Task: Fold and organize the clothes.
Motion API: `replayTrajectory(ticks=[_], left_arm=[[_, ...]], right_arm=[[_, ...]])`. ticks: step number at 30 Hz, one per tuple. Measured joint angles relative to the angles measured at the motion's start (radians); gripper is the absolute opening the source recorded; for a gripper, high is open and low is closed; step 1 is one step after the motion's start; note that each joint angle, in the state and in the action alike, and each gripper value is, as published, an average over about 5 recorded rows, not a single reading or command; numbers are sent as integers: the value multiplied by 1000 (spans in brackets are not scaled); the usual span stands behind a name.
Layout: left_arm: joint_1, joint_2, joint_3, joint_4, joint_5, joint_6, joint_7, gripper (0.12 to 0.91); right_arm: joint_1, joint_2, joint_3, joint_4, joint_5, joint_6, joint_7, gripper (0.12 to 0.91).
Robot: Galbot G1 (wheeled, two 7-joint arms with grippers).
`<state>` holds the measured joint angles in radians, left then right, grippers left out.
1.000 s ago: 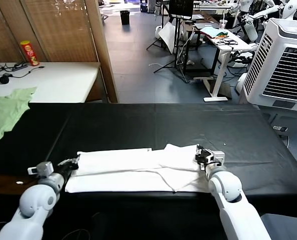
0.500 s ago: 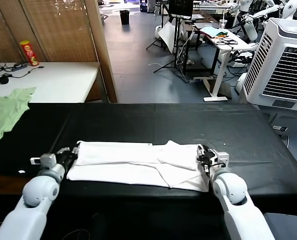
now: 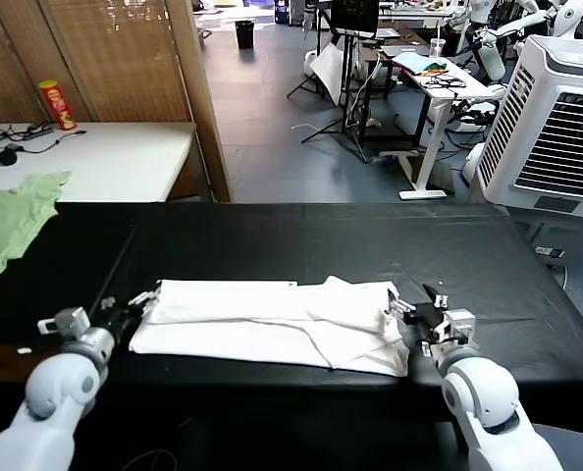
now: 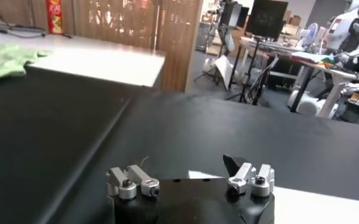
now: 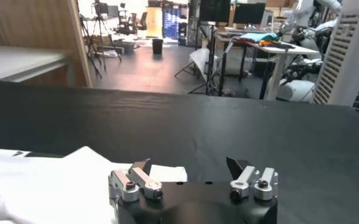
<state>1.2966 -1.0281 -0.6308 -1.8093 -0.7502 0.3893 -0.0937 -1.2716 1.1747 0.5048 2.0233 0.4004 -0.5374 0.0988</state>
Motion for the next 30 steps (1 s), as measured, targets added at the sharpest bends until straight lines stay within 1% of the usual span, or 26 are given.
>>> replayTrajectory(ticks=[5, 10, 14, 17, 19, 20, 23, 24, 27, 28, 30], left_arm=[[57, -26, -3, -23, 13, -5, 0, 798], [86, -42, -1, -29, 49, -16, 9, 794], [90, -54, 6, -27, 93, -22, 17, 741], [90, -62, 12, -23, 120, -27, 22, 675], [88, -65, 15, -19, 137, -31, 26, 612], [87, -66, 17, -16, 146, -33, 28, 573], [86, -68, 20, -12, 173, -39, 31, 419], [86, -68, 21, -12, 182, -40, 31, 353], [87, -64, 21, -15, 209, -42, 32, 203], [88, -62, 21, -16, 221, -44, 33, 169], [92, -55, 16, -16, 256, -56, 36, 144]], right_arm=[[-22, -2, 19, 32, 8, -1, 0, 798], [-33, 0, 28, 51, 7, -1, 0, 798], [-35, 0, 32, 59, 6, -1, 0, 798], [-37, 2, 32, 63, 4, -1, 1, 798], [-38, 4, 33, 65, 3, -1, 1, 798], [-39, 5, 33, 67, 2, 0, 1, 798], [-43, 7, 36, 71, 1, 0, 0, 798], [-44, 8, 38, 73, 1, 1, 0, 798], [-47, 8, 44, 78, 1, 1, 0, 798], [-48, 7, 47, 79, 1, 1, 0, 798], [-50, 6, 51, 82, 2, 1, 0, 798]])
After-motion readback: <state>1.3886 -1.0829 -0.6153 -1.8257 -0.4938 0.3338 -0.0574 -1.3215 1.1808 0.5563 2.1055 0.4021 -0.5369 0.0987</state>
